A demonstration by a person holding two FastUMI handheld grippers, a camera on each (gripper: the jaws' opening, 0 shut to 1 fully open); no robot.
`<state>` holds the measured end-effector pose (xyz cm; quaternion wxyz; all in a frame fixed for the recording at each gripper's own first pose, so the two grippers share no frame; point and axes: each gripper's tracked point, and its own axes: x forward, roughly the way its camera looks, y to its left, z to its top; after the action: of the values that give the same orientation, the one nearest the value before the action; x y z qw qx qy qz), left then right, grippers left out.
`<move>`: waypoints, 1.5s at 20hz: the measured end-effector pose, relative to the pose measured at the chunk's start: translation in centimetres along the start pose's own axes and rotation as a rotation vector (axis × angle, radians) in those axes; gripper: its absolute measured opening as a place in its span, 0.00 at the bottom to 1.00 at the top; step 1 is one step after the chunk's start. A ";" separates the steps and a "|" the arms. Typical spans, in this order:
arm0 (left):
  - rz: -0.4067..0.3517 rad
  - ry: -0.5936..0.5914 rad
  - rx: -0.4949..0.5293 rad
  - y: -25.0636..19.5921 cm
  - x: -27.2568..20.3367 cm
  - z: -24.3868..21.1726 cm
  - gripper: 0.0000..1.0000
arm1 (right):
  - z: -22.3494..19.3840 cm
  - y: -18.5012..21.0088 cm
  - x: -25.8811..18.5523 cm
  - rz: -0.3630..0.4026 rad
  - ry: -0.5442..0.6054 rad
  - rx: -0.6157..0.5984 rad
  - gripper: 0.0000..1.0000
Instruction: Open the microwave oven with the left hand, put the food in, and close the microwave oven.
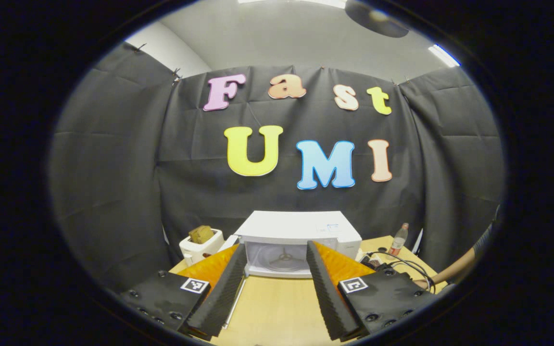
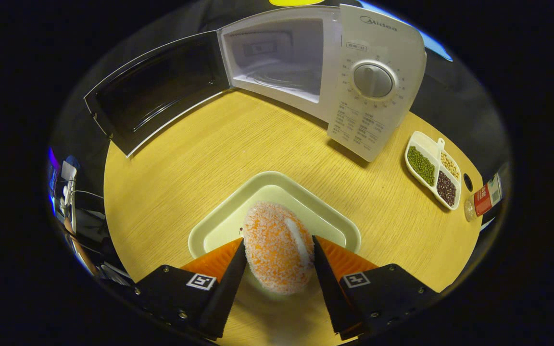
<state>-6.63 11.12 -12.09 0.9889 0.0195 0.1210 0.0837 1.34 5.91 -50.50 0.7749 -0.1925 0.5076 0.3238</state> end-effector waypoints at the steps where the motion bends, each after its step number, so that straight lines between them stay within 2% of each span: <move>1: -0.005 -0.002 -0.004 0.3 0.2 0.1 0.80 | -0.1 0.1 -0.2 0.006 0.014 -0.008 0.76; 2: -0.010 -0.004 -0.011 0.4 0.4 0.0 0.84 | -0.4 0.5 -0.4 0.008 0.028 -0.018 0.73; 3: -0.012 -0.008 -0.019 0.7 0.8 0.0 0.84 | -0.4 0.4 -0.8 -0.013 0.040 -0.031 0.71; 4: -0.019 -0.011 -0.027 1.0 1.0 -0.1 0.80 | -0.5 0.5 -1.2 -0.030 0.042 -0.054 0.63; 7: -0.043 -0.021 -0.039 1.3 1.8 -0.1 0.94 | 0.6 1.4 -2.6 -0.058 0.021 -0.133 0.63; 11: -0.062 -0.026 -0.033 2.2 2.0 0.1 0.94 | 4.1 2.9 -4.3 -0.098 -0.051 -0.174 0.63; 13: -0.063 -0.025 -0.035 2.8 2.2 0.1 0.94 | 6.7 3.0 -4.9 -0.138 -0.095 -0.222 0.60; 16: -0.051 -0.025 -0.048 4.2 1.8 -0.3 0.93 | 10.4 3.1 -5.0 -0.188 -0.150 -0.304 0.63; 21: -0.009 -0.021 -0.058 7.4 0.6 -0.7 0.95 | 14.8 2.2 -4.6 -0.315 -0.194 -0.451 0.65; 22: -0.001 -0.021 -0.061 8.0 0.4 -0.7 0.95 | 15.7 2.1 -4.5 -0.347 -0.204 -0.496 0.63; 25: 0.012 -0.019 -0.068 9.0 -0.3 -1.0 0.95 | 19.0 1.7 -4.7 -0.462 -0.261 -0.641 0.63; 30: 0.029 -0.010 -0.054 9.7 -0.6 -1.5 0.95 | 22.9 2.6 -3.8 -0.534 -0.329 -0.749 0.63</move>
<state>-9.13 20.63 -12.80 0.9884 -0.0051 0.1133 0.1011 13.66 20.99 -37.53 0.7785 -0.5276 0.1598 0.3001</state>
